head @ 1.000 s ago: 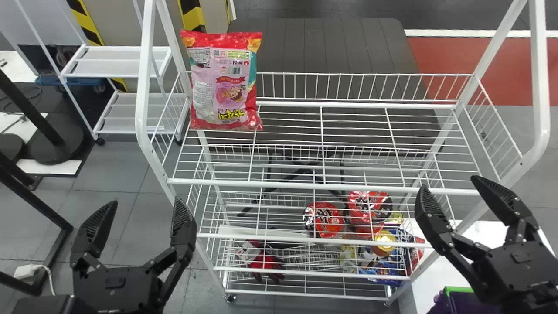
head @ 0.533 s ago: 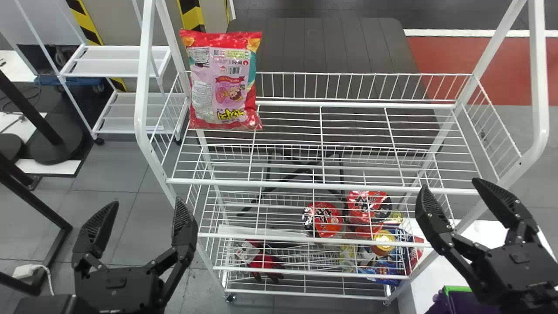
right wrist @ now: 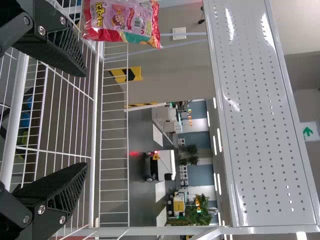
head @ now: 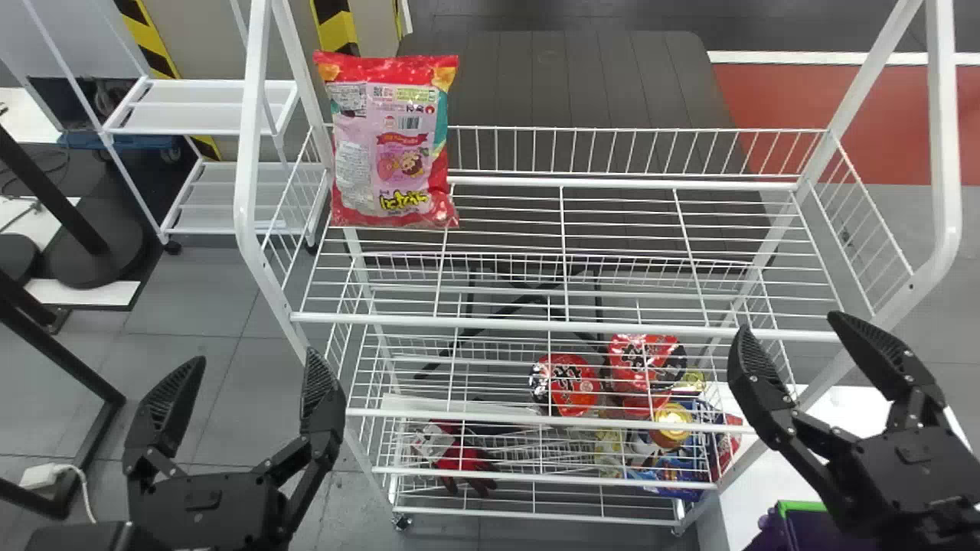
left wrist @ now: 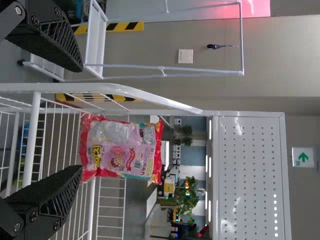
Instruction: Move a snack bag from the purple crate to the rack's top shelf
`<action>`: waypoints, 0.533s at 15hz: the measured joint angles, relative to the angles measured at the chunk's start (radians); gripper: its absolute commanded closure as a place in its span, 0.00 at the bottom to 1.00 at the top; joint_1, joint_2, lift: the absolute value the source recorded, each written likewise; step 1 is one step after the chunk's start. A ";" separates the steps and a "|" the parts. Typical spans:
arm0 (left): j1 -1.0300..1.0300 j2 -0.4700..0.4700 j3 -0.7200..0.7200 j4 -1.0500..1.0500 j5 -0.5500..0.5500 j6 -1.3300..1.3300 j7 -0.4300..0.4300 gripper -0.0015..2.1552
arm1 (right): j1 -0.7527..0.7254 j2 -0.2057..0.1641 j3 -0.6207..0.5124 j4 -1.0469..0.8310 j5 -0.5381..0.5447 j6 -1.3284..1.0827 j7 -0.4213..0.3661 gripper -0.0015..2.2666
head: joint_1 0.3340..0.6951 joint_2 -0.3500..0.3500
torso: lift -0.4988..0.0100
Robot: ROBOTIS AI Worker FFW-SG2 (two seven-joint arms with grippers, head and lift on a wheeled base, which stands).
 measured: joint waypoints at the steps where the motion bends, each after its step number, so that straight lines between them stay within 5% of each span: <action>1: 0.001 0.000 0.000 0.000 0.000 0.000 0.000 0.06 | 0.001 -0.001 0.000 0.000 0.001 -0.007 0.006 0.09 | 1.00 0.55 | 0.96; 8: 0.001 0.000 -0.002 0.002 -0.002 0.001 0.000 0.06 | 0.018 0.002 -0.016 0.017 -0.019 -0.140 0.057 0.09 | 1.00 0.55 | 0.93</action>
